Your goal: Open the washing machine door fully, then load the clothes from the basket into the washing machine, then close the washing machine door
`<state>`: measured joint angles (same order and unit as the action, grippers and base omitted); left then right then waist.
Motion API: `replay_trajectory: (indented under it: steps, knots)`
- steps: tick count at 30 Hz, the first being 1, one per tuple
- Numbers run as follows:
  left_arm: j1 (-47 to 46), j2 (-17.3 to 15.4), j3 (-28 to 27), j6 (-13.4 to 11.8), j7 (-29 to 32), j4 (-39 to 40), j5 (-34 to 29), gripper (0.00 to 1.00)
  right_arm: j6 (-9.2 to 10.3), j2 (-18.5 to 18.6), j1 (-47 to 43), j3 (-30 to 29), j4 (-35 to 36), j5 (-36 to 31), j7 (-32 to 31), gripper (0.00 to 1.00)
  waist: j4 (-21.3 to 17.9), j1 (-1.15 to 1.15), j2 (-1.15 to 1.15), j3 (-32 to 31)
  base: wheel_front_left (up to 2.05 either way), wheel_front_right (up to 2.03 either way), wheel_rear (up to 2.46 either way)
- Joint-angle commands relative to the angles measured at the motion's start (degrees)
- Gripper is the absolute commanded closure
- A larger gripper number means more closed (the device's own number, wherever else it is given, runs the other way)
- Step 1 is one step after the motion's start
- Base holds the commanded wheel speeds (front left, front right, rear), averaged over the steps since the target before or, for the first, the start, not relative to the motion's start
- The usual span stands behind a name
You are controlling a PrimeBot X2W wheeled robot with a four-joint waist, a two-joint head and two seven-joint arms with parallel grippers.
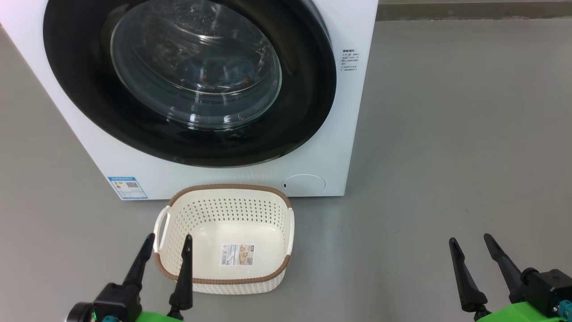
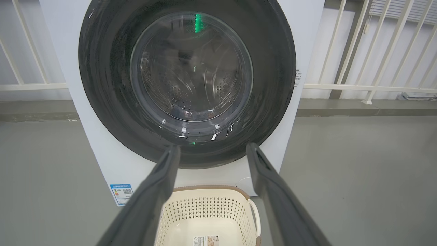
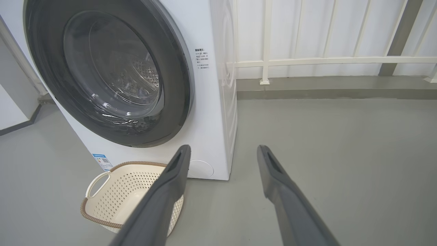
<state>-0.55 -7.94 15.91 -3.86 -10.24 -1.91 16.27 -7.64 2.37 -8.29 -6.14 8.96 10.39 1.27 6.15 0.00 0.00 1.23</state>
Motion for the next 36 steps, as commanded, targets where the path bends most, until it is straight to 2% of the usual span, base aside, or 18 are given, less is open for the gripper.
replay_trajectory:
  steps: [1, 7, 12, 16, 36]
  knots:
    - [0.0, -0.13, -0.01, 0.0, 0.0, 0.0, 0.01, 1.0, 0.0, 0.0, 0.0, 0.01, -0.05, 0.19, 0.01, 1.0, 0.0, 0.0, 0.0, 0.02, 0.0, 0.0, 0.0]
    - [1.05, 0.76, 0.22, 0.2, 0.26, -2.36, 1.39, 1.0, -0.01, -0.28, 0.03, 0.16, -3.08, 1.8, 0.01, 1.0, -0.06, 0.0, 0.0, 0.05, 0.0, 0.0, 0.0]
    - [0.9, 0.74, -0.52, 0.62, 0.76, -2.66, 4.67, 1.0, 0.0, -0.04, 0.53, 0.39, -3.82, 5.31, -0.16, 1.0, -0.36, 0.12, 0.0, -0.17, 0.0, 0.0, 0.0]
    - [0.64, 0.74, -1.08, 0.98, 1.16, -3.06, 7.26, 1.0, 0.0, 0.13, 1.07, 0.57, -4.58, 8.09, -0.26, 1.0, -0.56, 0.01, 0.0, -0.1, 0.0, 0.0, 0.0]
    - [-0.53, 0.91, -3.88, 2.76, 3.17, -4.88, 19.37, 1.0, 0.03, 0.76, 3.37, 1.19, -7.71, 21.05, -0.89, 1.0, -1.49, 0.0, 0.0, -0.24, 0.0, 0.0, 0.0]
